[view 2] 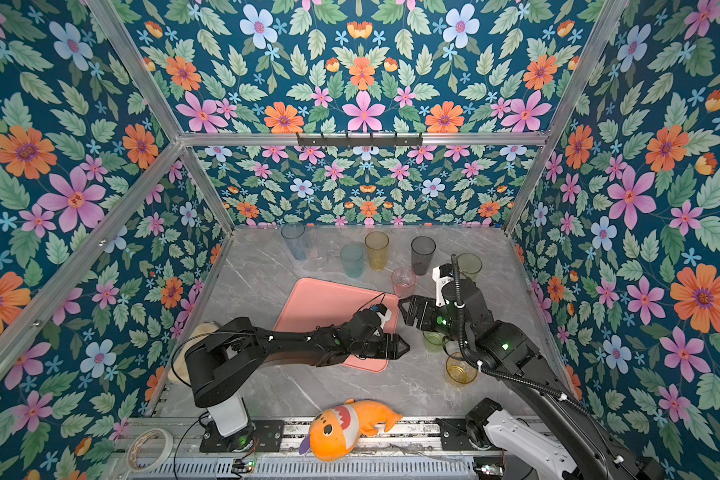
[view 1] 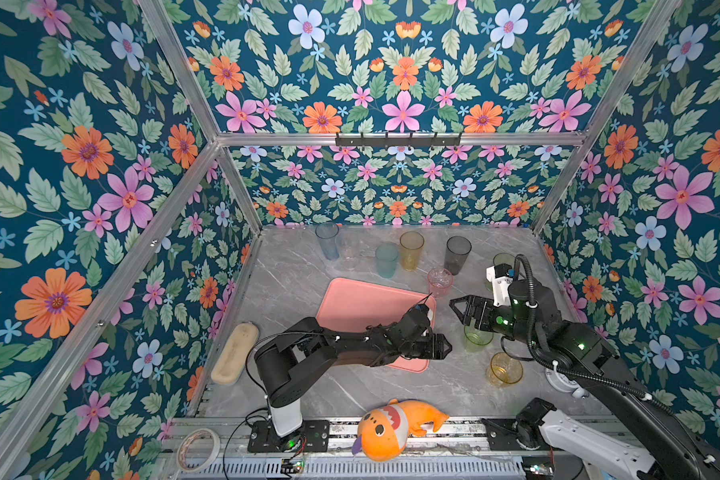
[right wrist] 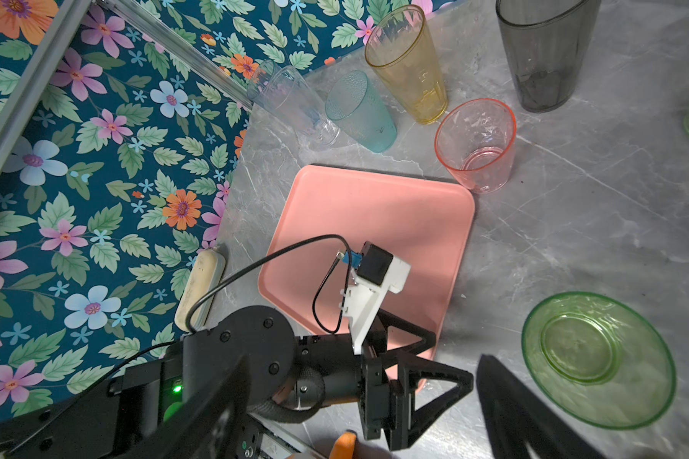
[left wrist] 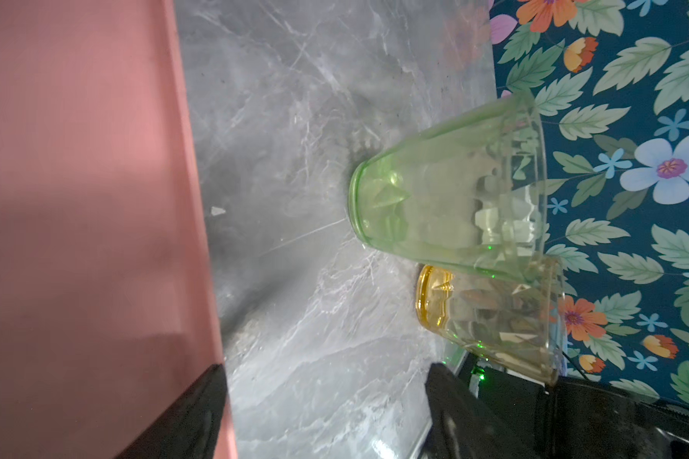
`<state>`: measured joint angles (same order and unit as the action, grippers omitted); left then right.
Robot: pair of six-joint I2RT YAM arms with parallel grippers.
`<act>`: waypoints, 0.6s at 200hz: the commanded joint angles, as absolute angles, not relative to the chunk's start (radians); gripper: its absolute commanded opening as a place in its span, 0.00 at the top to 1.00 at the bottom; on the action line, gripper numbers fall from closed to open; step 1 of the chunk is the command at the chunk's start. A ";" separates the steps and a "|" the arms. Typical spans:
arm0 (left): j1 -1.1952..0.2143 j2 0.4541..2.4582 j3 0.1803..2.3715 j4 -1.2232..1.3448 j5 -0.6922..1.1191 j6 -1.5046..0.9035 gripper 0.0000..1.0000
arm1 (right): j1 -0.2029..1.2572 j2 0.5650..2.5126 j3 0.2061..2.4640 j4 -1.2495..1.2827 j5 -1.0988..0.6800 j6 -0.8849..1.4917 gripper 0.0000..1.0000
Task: Place the glasses into the tray
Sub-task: Rotate the tray at the center of the table.
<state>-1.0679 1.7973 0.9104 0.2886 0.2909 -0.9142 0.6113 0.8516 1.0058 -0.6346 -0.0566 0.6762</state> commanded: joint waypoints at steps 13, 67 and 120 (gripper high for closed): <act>-1.069 1.841 0.957 0.357 0.310 -0.928 0.18 | 0.611 0.856 1.003 -0.628 -0.049 0.669 0.10; -1.034 1.689 0.967 0.156 0.204 -0.811 0.18 | 0.610 0.848 0.999 -0.633 -0.052 0.669 0.10; -0.834 1.387 0.829 -0.144 0.055 -0.677 0.17 | 0.611 0.868 0.997 -0.604 -0.076 0.663 0.10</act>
